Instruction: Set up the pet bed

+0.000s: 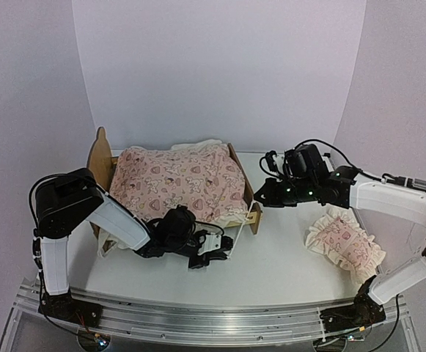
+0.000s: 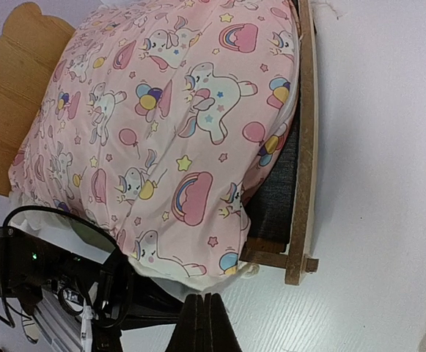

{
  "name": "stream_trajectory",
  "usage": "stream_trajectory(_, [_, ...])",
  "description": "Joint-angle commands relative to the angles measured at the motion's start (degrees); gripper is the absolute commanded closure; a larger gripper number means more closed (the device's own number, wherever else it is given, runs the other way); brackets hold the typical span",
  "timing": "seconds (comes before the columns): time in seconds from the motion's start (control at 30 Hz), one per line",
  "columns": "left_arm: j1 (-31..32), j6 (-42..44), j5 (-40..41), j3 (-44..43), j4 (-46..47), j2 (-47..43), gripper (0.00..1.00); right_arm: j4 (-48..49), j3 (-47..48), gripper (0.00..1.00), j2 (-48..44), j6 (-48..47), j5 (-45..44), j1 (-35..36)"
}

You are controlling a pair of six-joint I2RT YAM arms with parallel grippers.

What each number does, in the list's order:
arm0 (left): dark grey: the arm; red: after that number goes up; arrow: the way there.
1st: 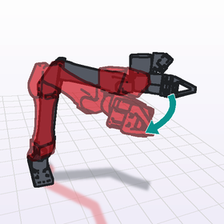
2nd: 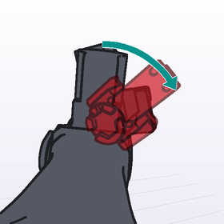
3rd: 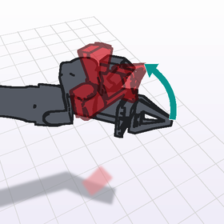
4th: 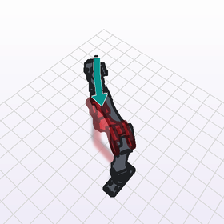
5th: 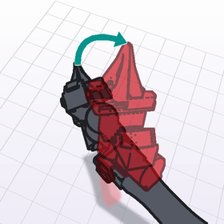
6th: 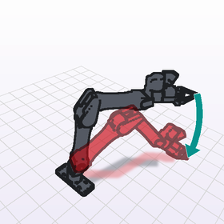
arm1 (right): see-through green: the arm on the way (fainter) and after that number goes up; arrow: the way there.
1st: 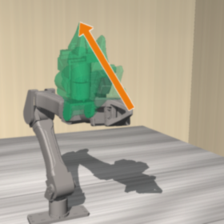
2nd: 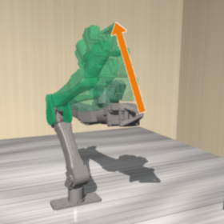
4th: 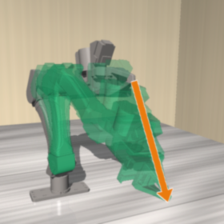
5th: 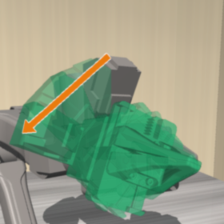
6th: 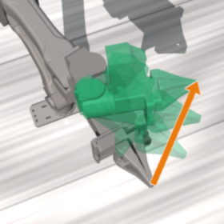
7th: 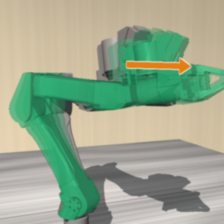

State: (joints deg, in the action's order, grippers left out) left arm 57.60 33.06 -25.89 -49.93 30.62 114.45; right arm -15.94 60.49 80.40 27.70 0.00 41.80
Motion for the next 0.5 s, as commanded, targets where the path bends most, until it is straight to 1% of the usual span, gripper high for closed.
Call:
stream_trajectory(0.0, [0.7, -0.5, -1.9, 1.1, -0.5, 0.5, 1.00, 5.7, -1.1, 1.00, -1.9, 1.7, -0.4, 0.0])
stream_trajectory(0.03, [0.7, -0.6, -1.9, 1.0, -0.4, 0.5, 1.00, 5.7, -2.2, 1.00, -2.0, 2.3, -0.4, 0.0])
stream_trajectory(0.07, [0.7, -0.7, -1.9, 1.0, -0.3, 0.4, 0.98, 5.7, -3.4, 1.00, -2.2, 3.2, -0.4, 0.0])
stream_trajectory(0.13, [0.7, -0.6, -2.2, 0.8, 0.1, 0.4, 0.88, 5.7, -6.3, 1.00, -2.7, 5.1, -0.4, 0.0])
stream_trajectory(0.17, [0.7, -0.5, -2.5, 0.7, 0.1, 0.3, 0.80, 5.7, -7.9, 1.00, -2.8, 6.4, -0.5, 0.0])
stream_trajectory(0.27, [0.8, 0.0, -3.2, 0.4, 0.0, 0.1, 0.67, 5.4, -13.2, 1.00, -3.5, 9.9, -0.7, 0.0])
stream_trajectory(0.3, [0.8, 0.1, -3.2, 0.3, -0.2, 0.0, 0.65, 5.1, -14.8, 1.00, -3.6, 11.0, -0.8, 0.0])
stream_trajectory(0.37, [0.7, 0.1, -3.1, 0.1, -1.3, -0.6, 0.63, 4.6, -17.7, 1.00, -3.4, 12.9, -0.6, 0.0])
stream_trajectory(0.47, [0.8, 0.1, -2.5, -0.5, -3.8, -1.8, 0.62, 4.3, -20.6, 0.93, -1.7, 15.7, 1.2, 0.1])
